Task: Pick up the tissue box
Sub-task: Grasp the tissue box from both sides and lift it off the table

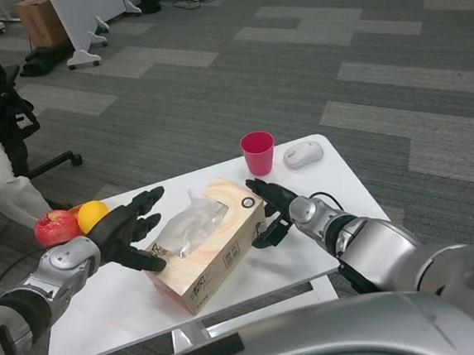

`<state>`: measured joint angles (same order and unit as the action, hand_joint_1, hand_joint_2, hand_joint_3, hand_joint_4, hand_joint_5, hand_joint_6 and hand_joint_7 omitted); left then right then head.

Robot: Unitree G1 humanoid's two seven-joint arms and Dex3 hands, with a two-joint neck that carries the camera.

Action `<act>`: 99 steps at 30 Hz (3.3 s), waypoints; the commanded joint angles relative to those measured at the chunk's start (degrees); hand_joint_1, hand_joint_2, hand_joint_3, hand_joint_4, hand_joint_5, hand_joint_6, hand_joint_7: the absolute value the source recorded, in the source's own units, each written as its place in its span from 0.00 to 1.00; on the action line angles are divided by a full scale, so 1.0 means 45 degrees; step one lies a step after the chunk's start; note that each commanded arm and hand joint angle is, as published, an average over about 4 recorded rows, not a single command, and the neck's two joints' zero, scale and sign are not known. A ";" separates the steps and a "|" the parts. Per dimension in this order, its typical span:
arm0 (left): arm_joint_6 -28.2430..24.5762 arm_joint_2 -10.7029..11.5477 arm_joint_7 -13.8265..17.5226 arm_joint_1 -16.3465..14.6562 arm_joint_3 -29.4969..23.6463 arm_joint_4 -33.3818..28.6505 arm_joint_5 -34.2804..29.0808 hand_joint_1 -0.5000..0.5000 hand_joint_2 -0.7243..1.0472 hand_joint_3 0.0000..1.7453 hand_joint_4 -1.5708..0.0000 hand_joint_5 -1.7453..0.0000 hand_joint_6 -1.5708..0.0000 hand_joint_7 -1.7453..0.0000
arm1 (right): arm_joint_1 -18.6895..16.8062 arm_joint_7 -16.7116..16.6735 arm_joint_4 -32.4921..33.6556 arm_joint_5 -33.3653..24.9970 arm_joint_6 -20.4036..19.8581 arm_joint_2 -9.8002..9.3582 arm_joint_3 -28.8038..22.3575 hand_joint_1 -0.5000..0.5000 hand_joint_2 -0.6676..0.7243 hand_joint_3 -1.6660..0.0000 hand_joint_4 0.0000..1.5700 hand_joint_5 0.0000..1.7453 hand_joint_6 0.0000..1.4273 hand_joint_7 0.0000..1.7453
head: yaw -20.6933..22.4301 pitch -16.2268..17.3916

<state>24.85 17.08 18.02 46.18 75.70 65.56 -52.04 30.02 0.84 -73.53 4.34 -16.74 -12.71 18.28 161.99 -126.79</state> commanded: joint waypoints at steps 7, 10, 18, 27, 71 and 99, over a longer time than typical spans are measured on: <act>0.0317 0.0570 0.0215 -0.0384 -0.1016 -0.0522 0.0144 1.00 0.95 0.05 0.97 1.00 1.00 1.00 | 0.0009 0.0008 0.0071 0.0012 -0.0128 0.0012 -0.0077 0.67 0.23 0.62 0.00 0.72 0.00 0.00 | 0.0013 0.0019; 0.0356 0.0658 0.0288 -0.0462 -0.1299 -0.0678 0.0301 1.00 0.98 0.05 0.98 1.00 1.00 1.00 | 0.0009 0.0008 0.0076 0.0012 -0.0128 0.0012 -0.0077 0.67 0.23 0.62 0.00 0.72 0.00 0.00 | 0.0048 0.0013; 0.0356 0.0941 0.0498 -0.0662 -0.1587 -0.0742 0.1165 1.00 1.00 0.05 0.98 1.00 1.00 1.00 | -0.0011 0.0018 0.0110 0.0012 -0.0128 -0.0027 -0.0077 0.67 0.23 0.61 0.00 0.72 0.00 0.00 | 0.0109 0.0036; 0.0356 0.1078 0.0527 -0.0662 -0.1191 -0.0722 0.1800 1.00 1.00 0.05 0.98 1.00 1.00 1.00 | -0.0011 0.0028 0.0110 0.0012 -0.0128 -0.0027 -0.0048 0.66 0.23 0.62 0.00 0.72 0.00 0.00 | 0.0181 0.0029; 0.0317 0.0712 0.0166 0.0163 0.1182 0.1563 0.1746 1.00 1.00 0.05 0.96 1.00 1.00 1.00 | 0.0033 0.0028 0.0149 0.0027 -0.0128 -0.0027 0.0020 0.67 0.23 0.62 0.00 0.72 0.00 0.00 | 0.0292 -0.0048; -0.0142 -0.0289 -0.0210 0.0168 0.1377 0.2012 0.1643 1.00 1.00 0.05 0.90 1.00 1.00 1.00 | 0.0067 0.0028 0.0364 0.0027 -0.0128 0.0012 0.0001 0.67 0.23 0.62 0.00 0.72 0.00 0.00 | 0.0415 -0.0188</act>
<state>24.80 15.86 17.45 45.62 81.64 74.23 -44.41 29.78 0.90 -72.34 4.37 -16.78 -12.79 18.35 163.81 -127.62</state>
